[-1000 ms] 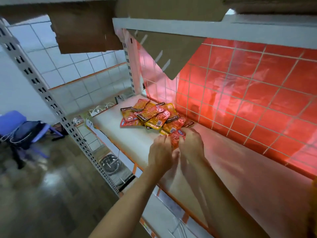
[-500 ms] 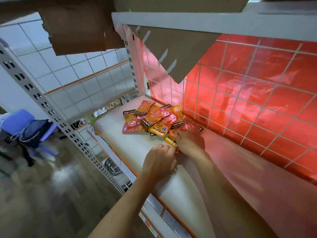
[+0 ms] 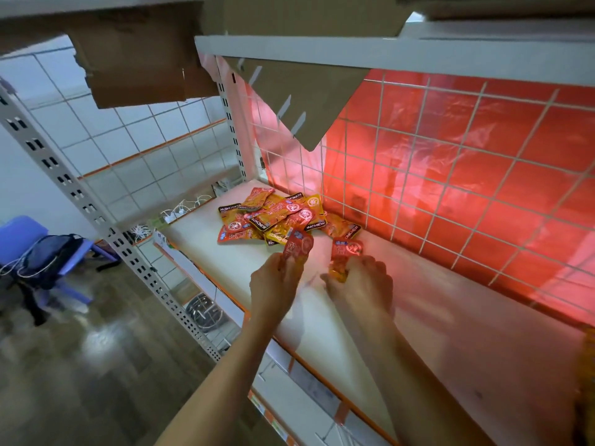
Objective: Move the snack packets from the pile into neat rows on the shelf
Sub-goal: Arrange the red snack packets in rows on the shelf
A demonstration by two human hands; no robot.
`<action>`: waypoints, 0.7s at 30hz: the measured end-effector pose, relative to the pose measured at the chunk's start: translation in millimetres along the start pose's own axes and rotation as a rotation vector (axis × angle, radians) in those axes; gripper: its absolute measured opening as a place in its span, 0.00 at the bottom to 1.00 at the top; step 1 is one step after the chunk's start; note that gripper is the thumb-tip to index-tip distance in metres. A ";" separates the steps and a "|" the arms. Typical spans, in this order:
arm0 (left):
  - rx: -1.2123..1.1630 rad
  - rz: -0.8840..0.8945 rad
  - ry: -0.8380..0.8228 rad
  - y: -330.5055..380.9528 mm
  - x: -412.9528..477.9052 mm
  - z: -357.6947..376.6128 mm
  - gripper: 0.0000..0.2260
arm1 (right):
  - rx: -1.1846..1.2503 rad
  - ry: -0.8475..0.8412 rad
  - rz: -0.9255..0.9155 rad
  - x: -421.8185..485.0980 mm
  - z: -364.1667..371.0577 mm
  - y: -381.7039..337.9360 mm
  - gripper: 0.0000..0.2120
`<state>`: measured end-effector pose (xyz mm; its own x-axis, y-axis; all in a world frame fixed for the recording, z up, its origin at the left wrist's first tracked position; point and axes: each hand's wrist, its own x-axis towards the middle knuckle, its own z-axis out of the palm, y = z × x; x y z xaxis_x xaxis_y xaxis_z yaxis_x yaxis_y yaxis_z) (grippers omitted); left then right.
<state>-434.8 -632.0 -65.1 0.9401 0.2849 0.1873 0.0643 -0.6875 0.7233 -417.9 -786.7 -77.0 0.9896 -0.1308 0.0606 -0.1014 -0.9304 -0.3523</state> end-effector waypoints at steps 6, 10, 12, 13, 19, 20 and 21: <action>-0.330 -0.313 -0.103 12.6 -20.6 10.7 0.09 | -0.001 0.009 -0.013 -25.0 -7.4 -2.5 0.19; -0.399 -0.337 -0.119 16.7 -40.6 7.0 0.08 | -0.060 -0.049 -0.067 -46.8 -12.7 1.2 0.19; -0.419 -0.331 -0.109 17.4 -52.3 4.6 0.07 | -0.092 -0.045 -0.114 -64.4 -13.1 2.9 0.21; -0.433 -0.327 -0.104 18.5 -58.6 2.8 0.07 | -0.098 -0.019 -0.123 -73.0 -13.2 3.3 0.22; -0.527 -0.340 -0.092 32.2 -104.4 -10.1 0.04 | -0.132 0.117 -0.065 -118.2 -12.7 14.5 0.15; -0.531 -0.341 -0.101 33.5 -113.6 -10.3 0.04 | -0.126 0.118 -0.057 -126.1 -16.3 18.5 0.14; -0.536 -0.343 -0.116 35.7 -123.6 -11.0 0.03 | -0.099 0.109 -0.044 -133.5 -21.3 23.5 0.13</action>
<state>-552.4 -684.5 -55.0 0.9278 0.3343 -0.1654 0.2201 -0.1326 0.9664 -554.5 -798.5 -73.5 0.9768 -0.1209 0.1769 -0.0735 -0.9646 -0.2533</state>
